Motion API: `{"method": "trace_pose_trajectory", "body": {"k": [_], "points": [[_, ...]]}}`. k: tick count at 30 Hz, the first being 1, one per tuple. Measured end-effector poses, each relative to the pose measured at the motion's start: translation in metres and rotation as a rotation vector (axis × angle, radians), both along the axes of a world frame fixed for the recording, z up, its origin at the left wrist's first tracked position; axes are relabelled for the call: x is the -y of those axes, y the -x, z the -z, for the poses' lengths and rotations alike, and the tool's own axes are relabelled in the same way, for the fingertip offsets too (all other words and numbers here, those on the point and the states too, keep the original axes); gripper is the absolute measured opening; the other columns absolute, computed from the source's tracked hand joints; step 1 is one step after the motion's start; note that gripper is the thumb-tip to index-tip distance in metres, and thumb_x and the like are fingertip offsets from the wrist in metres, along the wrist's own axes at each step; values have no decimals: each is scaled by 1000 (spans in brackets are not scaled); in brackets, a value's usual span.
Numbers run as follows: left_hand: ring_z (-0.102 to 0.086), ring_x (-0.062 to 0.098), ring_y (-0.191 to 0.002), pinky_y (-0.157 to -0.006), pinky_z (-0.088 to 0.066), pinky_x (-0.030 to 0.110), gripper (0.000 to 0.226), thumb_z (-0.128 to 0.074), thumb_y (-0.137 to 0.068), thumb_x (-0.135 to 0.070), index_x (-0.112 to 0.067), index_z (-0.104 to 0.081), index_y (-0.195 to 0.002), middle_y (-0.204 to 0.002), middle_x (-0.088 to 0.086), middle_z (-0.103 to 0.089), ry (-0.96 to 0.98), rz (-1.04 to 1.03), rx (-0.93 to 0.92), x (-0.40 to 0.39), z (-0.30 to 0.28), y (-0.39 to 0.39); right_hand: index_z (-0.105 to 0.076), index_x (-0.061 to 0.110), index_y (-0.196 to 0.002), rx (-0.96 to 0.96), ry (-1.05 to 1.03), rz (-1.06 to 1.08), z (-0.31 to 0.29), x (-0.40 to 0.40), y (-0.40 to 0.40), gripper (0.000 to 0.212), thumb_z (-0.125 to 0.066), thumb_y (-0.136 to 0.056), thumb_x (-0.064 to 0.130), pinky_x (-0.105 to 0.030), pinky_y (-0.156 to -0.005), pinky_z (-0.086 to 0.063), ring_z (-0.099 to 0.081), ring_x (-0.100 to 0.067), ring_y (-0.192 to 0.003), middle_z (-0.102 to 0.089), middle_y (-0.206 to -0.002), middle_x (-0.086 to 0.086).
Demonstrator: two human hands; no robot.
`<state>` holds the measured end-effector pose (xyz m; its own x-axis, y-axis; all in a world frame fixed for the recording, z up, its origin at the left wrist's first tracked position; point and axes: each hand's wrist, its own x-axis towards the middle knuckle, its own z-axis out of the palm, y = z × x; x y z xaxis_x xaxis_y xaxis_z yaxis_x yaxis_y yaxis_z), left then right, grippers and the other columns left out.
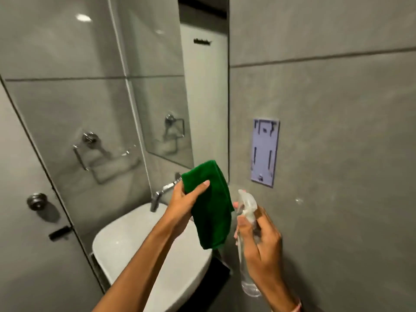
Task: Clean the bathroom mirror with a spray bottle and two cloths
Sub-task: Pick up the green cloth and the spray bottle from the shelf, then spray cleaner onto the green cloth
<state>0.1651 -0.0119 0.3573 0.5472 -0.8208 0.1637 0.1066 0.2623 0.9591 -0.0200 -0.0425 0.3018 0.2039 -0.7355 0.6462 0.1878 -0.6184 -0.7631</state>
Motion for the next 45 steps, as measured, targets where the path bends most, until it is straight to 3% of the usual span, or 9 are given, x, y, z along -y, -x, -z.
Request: {"method": "trace_pose_trajectory", "body": {"k": [6, 11, 16, 26, 31, 33, 39, 41, 45], "points": [[-78, 26, -93, -76, -65, 36, 30, -69, -91, -19, -4, -70, -117, -103, 13, -81, 76, -34, -54, -2, -84, -22, -72, 20, -128, 28, 64, -17, -61, -1, -19, 63, -54, -90, 67, -48, -75, -66, -74, -13, -83, -79, -101, 0], [-79, 22, -80, -62, -64, 33, 31, -62, -95, -32, -9, -72, -113, -90, 10, -82, 52, 44, -221, -8, -116, -23, -72, 37, -115, 35, 99, -21, -90, -4, -28, 35, -54, -91, 55, -33, -58, -64, -72, -17, -69, -77, -91, -1], [-78, 20, -68, -55, -62, 33, 27, -62, -94, -33, -15, -72, -111, -78, 8, -82, -11, 50, -276, -9, -125, -23, -76, 5, -110, -55, 185, 74, -89, -3, -32, 50, -56, -99, 50, -31, -54, -61, -70, -13, -59, -71, -69, 6], [-77, 19, -60, -49, -61, 33, 23, -59, -96, -35, -16, -72, -96, -68, 6, -80, -60, 101, -256, -1, -127, -16, -75, 1, -118, -117, 239, 110, -68, -15, -12, 47, -61, -95, 40, 1, -66, -48, -63, 17, -73, -55, -83, 32], [-78, 20, -62, -49, -61, 33, 23, -58, -96, -34, -15, -72, -97, -73, 7, -80, -92, 162, -277, 13, -113, -3, -72, 5, -129, -177, 279, 143, -36, -14, 12, 50, -56, -97, 39, 1, -72, -50, -71, 2, -76, -76, -97, 5], [-78, 21, -70, -52, -62, 33, 26, -57, -96, -35, -15, -71, -103, -84, 8, -79, -111, 185, -289, 22, -106, 4, -69, 8, -133, -212, 279, 159, -18, -10, 23, 52, -56, -97, 43, 2, -73, -48, -64, 17, -76, -79, -92, -9], [-78, 18, -66, -53, -63, 32, 31, -50, -100, -37, -15, -72, -96, -74, 5, -81, -169, 263, -302, 45, -72, 27, -75, 10, -122, -223, 90, 244, 43, -1, 65, 59, -58, -95, 60, -24, -62, -62, -69, 2, -69, -73, -89, 17], [-78, 17, -66, -53, -63, 31, 32, -50, -100, -37, -16, -72, -93, -73, 4, -81, -201, 288, -318, 53, -52, 40, -77, 17, -111, -194, -67, 293, 72, 2, 86, 55, -58, -93, 65, -19, -58, -55, -69, -6, -62, -72, -75, 13], [-79, 15, -69, -57, -64, 31, 34, -52, -99, -37, -17, -76, -88, -76, 2, -82, -262, 312, -370, 53, 1, 64, -78, 30, -96, -158, -412, 374, 138, -1, 122, 16, -63, -100, 35, -25, -63, -53, -64, -3, -55, -77, -72, 7]]}}
